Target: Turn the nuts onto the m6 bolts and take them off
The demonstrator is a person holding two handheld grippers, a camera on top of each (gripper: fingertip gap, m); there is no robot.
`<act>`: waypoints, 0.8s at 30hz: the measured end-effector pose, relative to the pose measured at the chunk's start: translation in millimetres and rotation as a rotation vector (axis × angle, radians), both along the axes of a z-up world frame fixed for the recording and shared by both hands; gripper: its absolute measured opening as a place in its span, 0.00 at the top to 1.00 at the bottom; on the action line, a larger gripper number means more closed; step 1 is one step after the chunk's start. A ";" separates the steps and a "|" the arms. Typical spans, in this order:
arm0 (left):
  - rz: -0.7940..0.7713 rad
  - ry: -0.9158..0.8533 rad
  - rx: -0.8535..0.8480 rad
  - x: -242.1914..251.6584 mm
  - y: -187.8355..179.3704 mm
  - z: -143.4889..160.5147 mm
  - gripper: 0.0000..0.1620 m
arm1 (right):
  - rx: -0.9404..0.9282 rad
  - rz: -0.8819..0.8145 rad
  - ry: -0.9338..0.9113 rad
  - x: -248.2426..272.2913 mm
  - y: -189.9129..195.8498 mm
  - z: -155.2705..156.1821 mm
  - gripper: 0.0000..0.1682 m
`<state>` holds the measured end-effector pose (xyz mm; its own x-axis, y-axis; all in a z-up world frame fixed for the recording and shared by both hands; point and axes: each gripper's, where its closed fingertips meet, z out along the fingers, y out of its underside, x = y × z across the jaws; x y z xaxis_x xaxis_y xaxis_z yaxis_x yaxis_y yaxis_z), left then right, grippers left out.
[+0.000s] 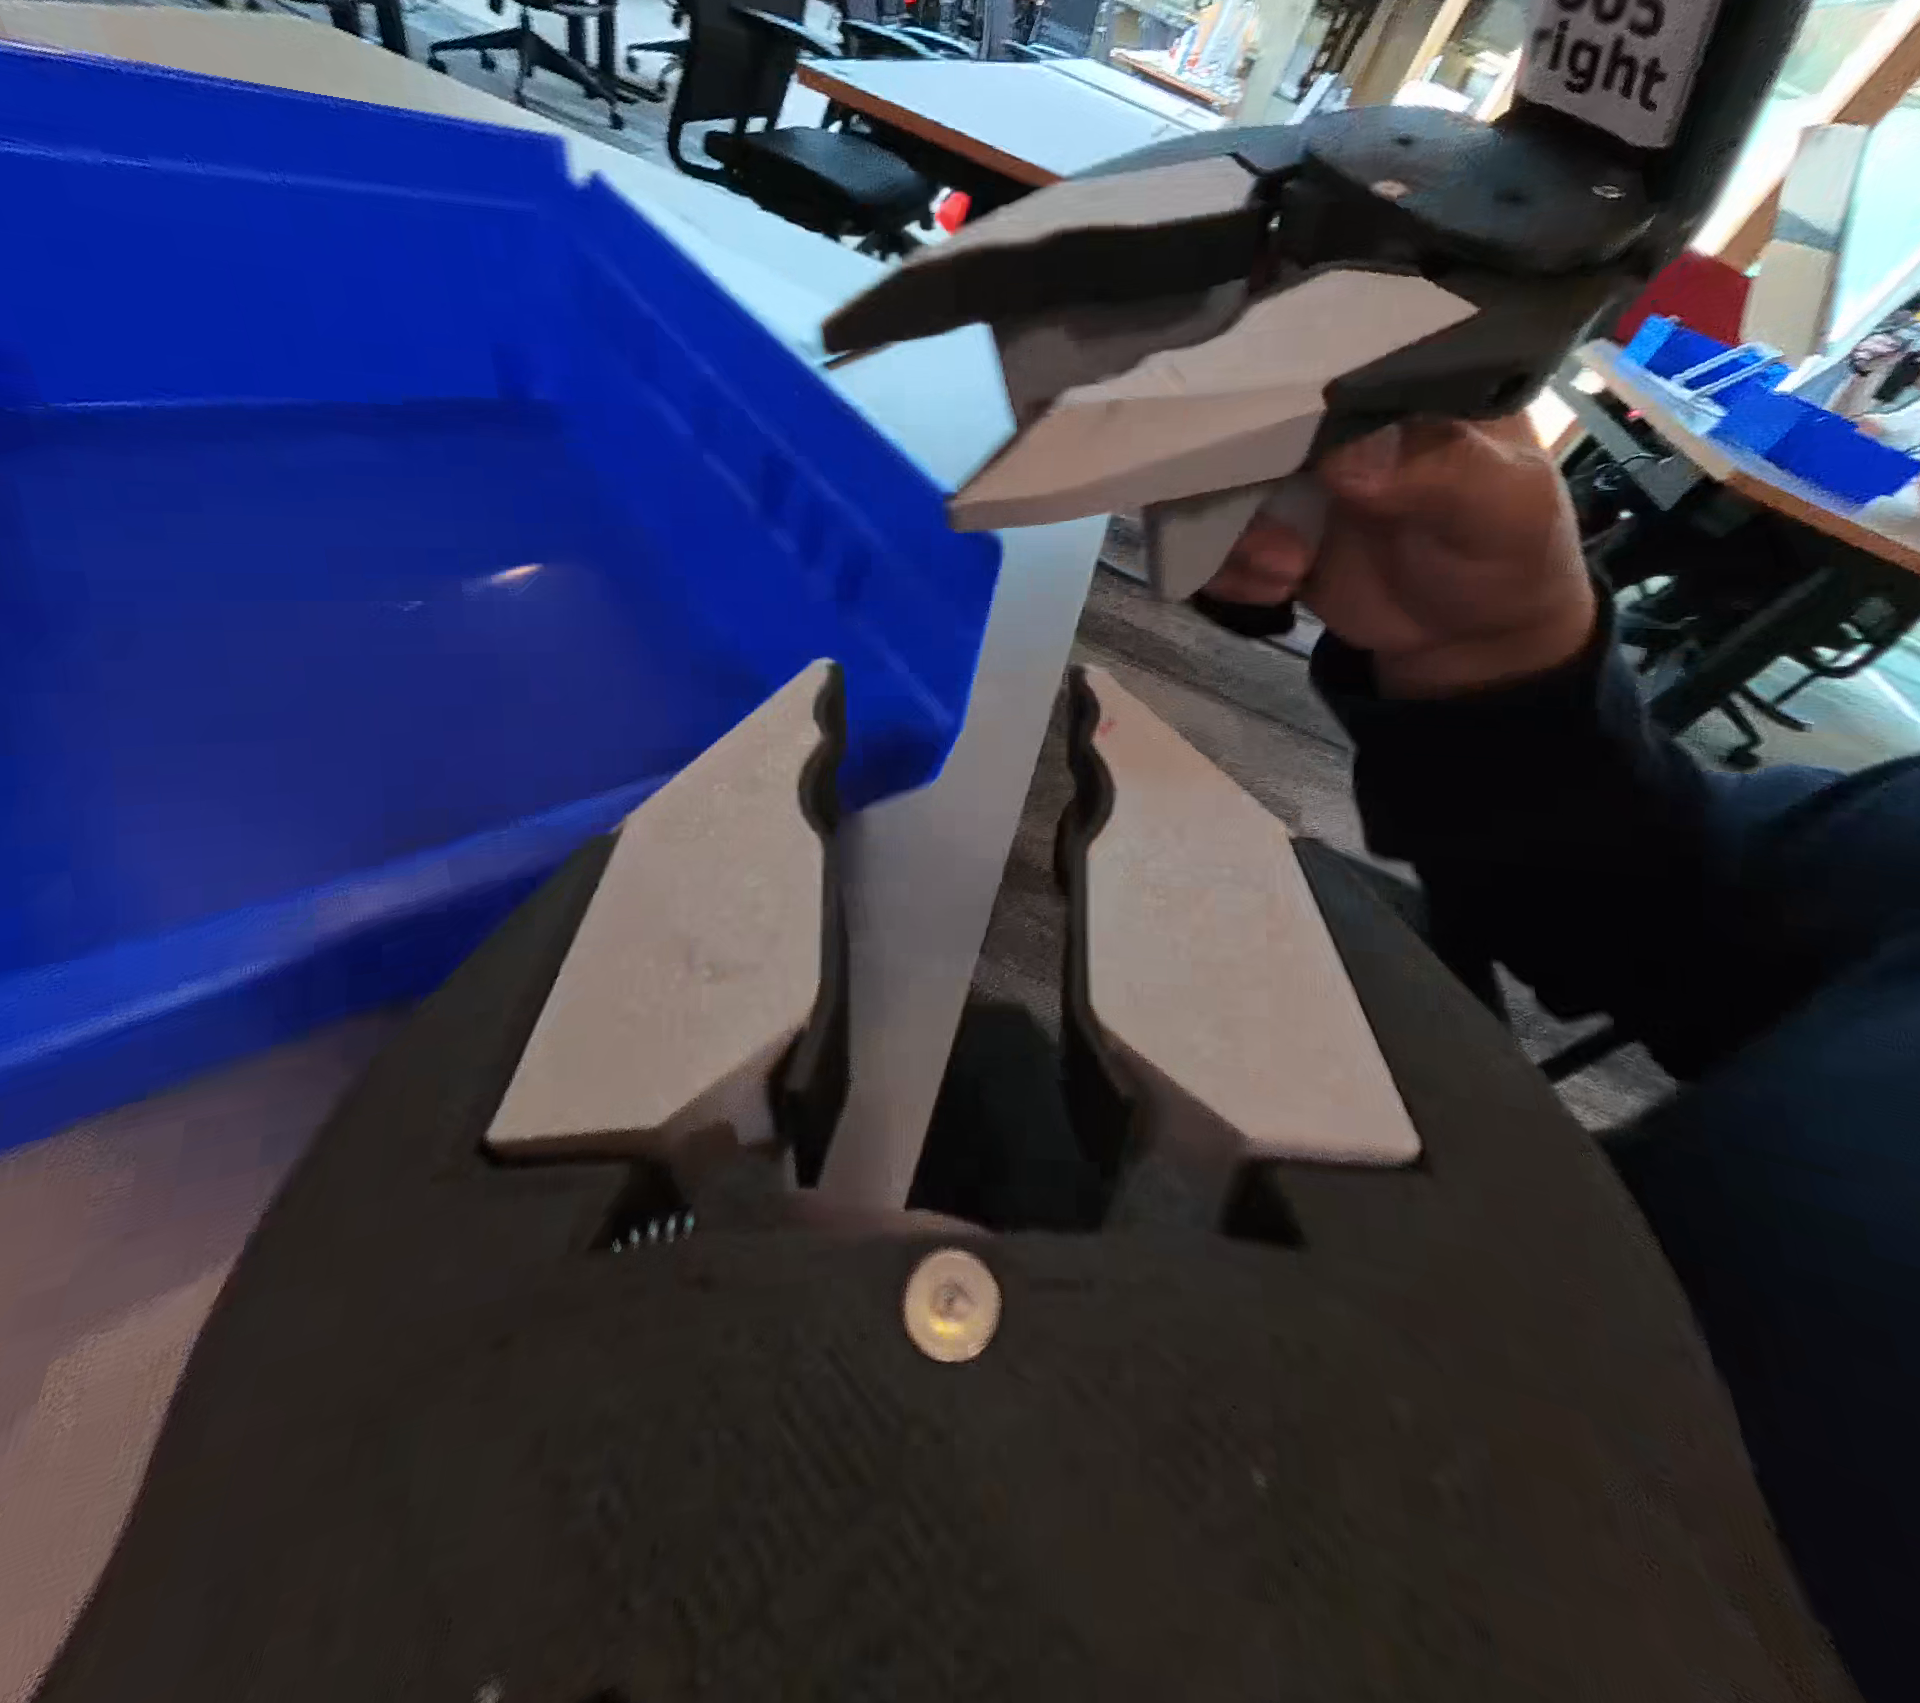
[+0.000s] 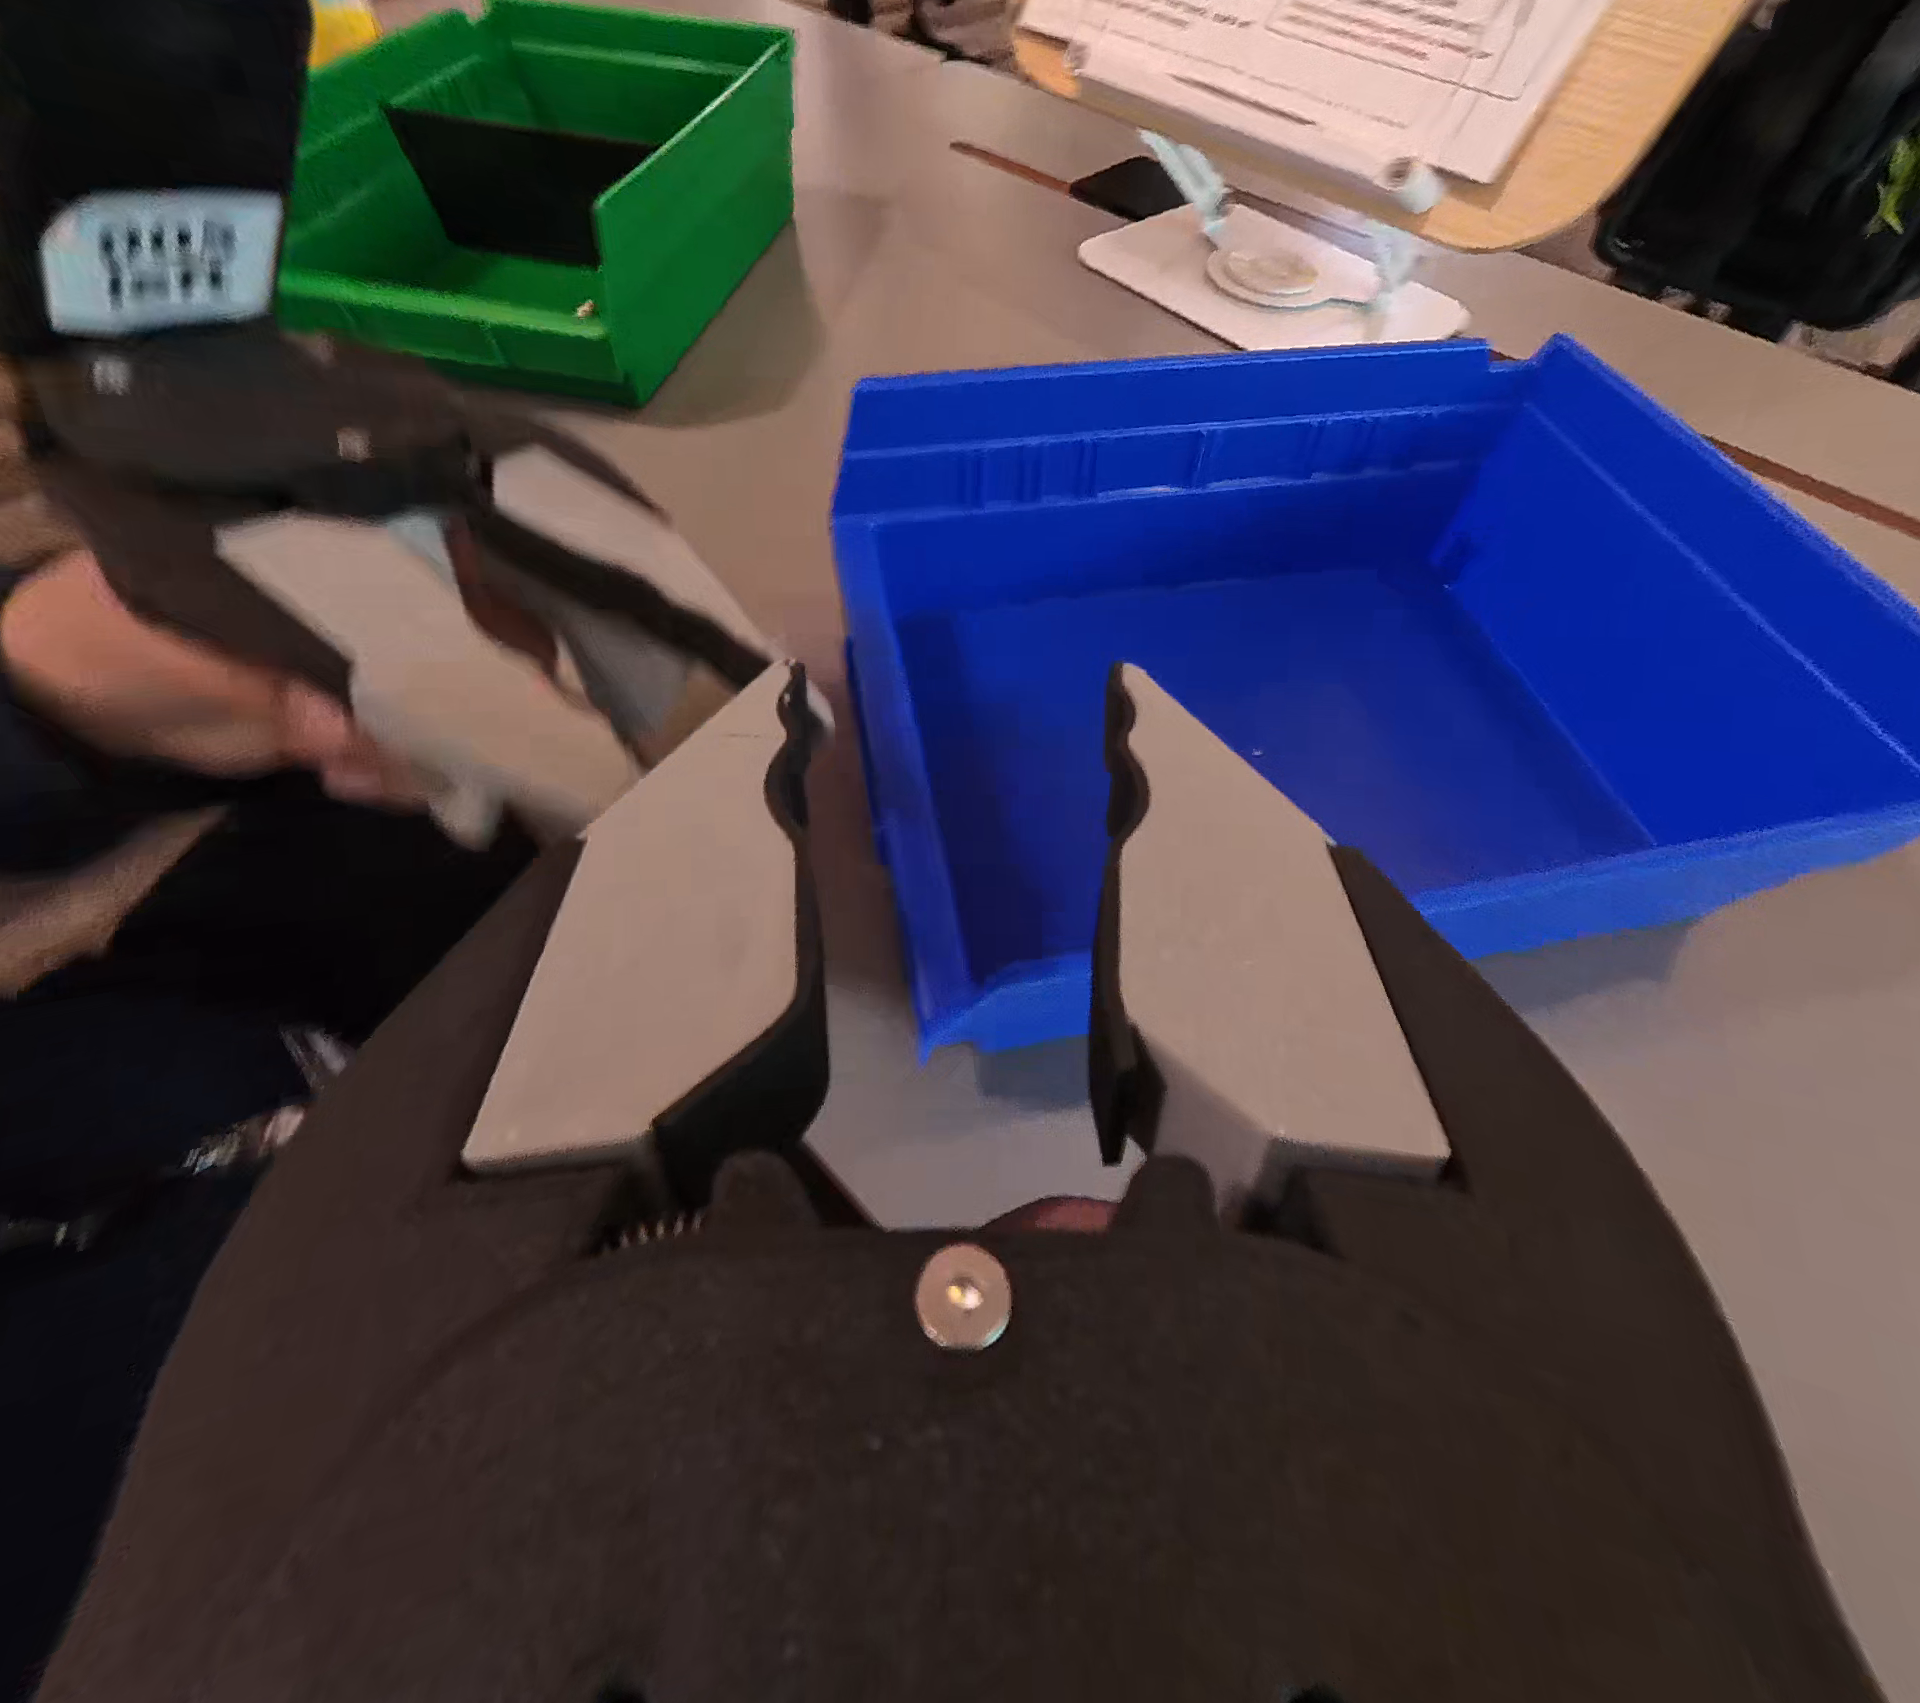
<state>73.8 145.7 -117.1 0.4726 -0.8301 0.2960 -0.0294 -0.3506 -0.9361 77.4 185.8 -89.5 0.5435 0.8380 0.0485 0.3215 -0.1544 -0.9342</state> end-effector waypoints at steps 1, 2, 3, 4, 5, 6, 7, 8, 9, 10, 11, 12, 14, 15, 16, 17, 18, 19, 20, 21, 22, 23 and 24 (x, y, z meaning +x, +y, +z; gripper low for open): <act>0.022 0.003 0.010 -19.8 -4.0 2.5 0.75 | -0.002 0.069 -0.027 -6.0 -12.4 -4.8 0.71; 0.049 0.001 0.024 -41.1 -7.8 6.2 0.75 | -0.035 0.163 -0.061 -13.8 -28.8 -14.6 0.74; 0.088 0.012 0.040 -64.3 -9.4 8.5 0.75 | -0.096 0.246 -0.106 -19.8 -44.1 -29.1 0.74; 0.146 0.047 0.054 -90.1 -7.5 7.9 0.76 | -0.162 0.281 -0.165 -21.4 -50.7 -46.9 0.72; 0.213 0.091 0.066 -117.4 -3.8 5.8 0.75 | -0.199 0.229 -0.233 -16.4 -41.8 -64.7 0.71; 0.285 0.134 0.073 -145.7 0.6 2.9 0.75 | -0.194 0.154 -0.281 -7.7 -25.8 -74.8 0.91; 0.361 0.167 0.070 -174.4 4.7 0.0 0.75 | -0.167 0.064 -0.297 5.3 -8.0 -75.7 1.00; 0.428 0.197 0.059 -201.4 6.6 -3.3 0.75 | -0.153 -0.054 -0.312 24.5 12.5 -73.9 1.00; 0.481 0.228 0.047 -225.8 5.9 -7.3 0.74 | -0.110 -0.210 -0.355 52.1 38.0 -70.6 1.00; 0.536 0.266 0.040 -249.0 4.8 -11.9 0.73 | -0.040 -0.367 -0.404 82.8 61.8 -64.8 0.97; 0.598 0.308 0.038 -271.2 4.2 -16.6 0.72 | 0.002 -0.475 -0.431 105.2 76.9 -60.1 0.81; 0.647 0.343 0.039 -289.0 3.8 -20.4 0.72 | -0.019 -0.481 -0.418 108.7 79.7 -60.3 0.71; 0.714 0.398 0.042 -310.6 6.8 -25.4 0.69 | -0.119 -0.232 -0.223 61.8 55.7 -58.5 0.71; 0.738 0.407 0.056 -314.4 12.0 -24.4 0.68 | -0.151 -0.095 -0.122 34.9 40.1 -53.2 0.69; 0.749 0.404 0.073 -312.6 19.8 -21.8 0.67 | -0.155 -0.016 -0.065 15.8 31.8 -50.0 0.66; 0.758 0.407 0.091 -308.4 30.7 -19.8 0.66 | -0.142 0.002 -0.054 4.4 32.3 -51.2 0.65; 0.782 0.439 0.107 -306.9 44.8 -20.3 0.65 | -0.119 -0.023 -0.073 -1.8 39.5 -56.8 0.66; 0.810 0.490 0.115 -306.6 60.2 -24.1 0.63 | -0.105 -0.057 -0.123 -4.8 48.0 -67.6 0.66; 0.836 0.540 0.114 -306.2 75.2 -29.5 0.60 | -0.104 -0.105 -0.182 -4.3 57.8 -79.2 0.65; 0.868 0.585 0.111 -308.0 88.4 -35.3 0.60 | -0.061 -0.161 -0.201 -3.5 67.6 -78.1 0.71; 0.915 0.636 0.119 -313.6 98.6 -39.7 0.58 | -0.032 -0.185 -0.211 -4.9 72.1 -77.5 0.71; 0.950 0.677 0.139 -318.2 104.5 -41.7 0.63 | -0.031 -0.201 -0.216 -7.5 74.6 -78.4 0.74; 0.984 0.705 0.169 -324.3 106.2 -39.7 0.73 | -0.019 -0.226 -0.221 -8.8 77.9 -78.2 0.76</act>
